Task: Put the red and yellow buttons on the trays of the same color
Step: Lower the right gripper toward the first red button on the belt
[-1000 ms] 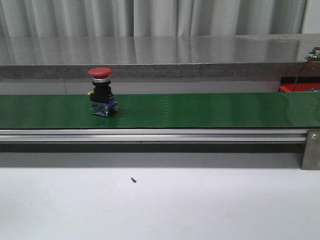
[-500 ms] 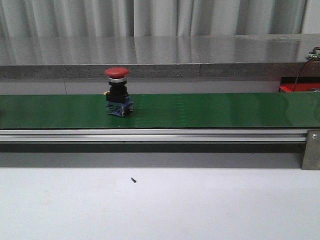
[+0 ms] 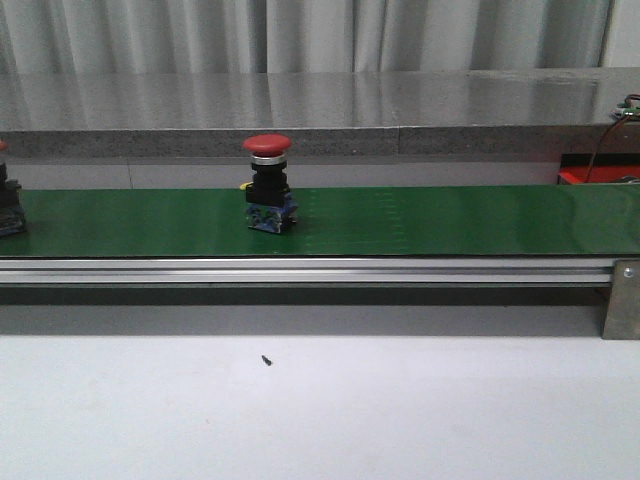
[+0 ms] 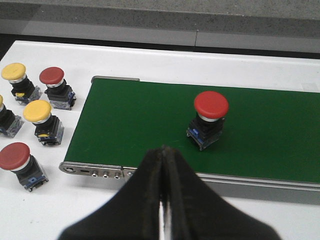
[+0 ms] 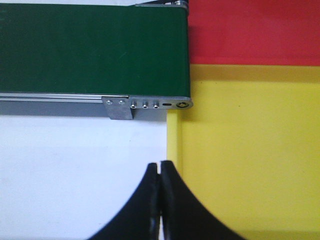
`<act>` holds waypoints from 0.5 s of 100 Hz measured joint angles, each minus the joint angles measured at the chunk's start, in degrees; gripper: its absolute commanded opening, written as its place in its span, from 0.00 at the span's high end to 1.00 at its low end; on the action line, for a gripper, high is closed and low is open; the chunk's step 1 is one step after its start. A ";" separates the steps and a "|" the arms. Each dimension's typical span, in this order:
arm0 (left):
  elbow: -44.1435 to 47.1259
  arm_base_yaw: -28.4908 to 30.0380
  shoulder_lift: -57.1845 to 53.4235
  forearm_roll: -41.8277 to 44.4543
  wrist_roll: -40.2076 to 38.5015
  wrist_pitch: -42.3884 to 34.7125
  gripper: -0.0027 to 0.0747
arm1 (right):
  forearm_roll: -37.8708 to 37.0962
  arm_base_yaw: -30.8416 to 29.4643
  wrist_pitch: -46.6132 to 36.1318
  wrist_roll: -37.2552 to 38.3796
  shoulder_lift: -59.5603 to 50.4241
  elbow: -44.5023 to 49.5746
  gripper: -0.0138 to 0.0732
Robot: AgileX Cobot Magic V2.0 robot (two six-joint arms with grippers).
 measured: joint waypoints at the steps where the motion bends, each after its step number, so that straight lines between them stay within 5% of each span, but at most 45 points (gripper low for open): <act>1: 0.00 0.00 0.00 0.00 0.00 0.00 0.99 | 0.01 0.00 0.18 0.00 1.09 -0.33 0.87; 9: 0.00 0.00 0.00 0.00 0.00 -0.09 0.99 | 1.15 0.00 0.93 0.00 6.05 -3.46 0.73; 24: 0.00 0.00 0.00 0.00 0.00 -0.09 0.99 | 5.06 0.00 0.87 0.00 11.76 -5.02 0.25; 31: 0.00 0.00 0.00 0.00 0.00 -0.09 0.99 | 6.18 0.00 0.87 0.00 13.14 -5.01 0.11; 50: 0.00 0.00 0.00 0.00 0.00 -0.09 0.99 | 12.05 0.00 -0.36 -5.02 15.34 -5.42 0.10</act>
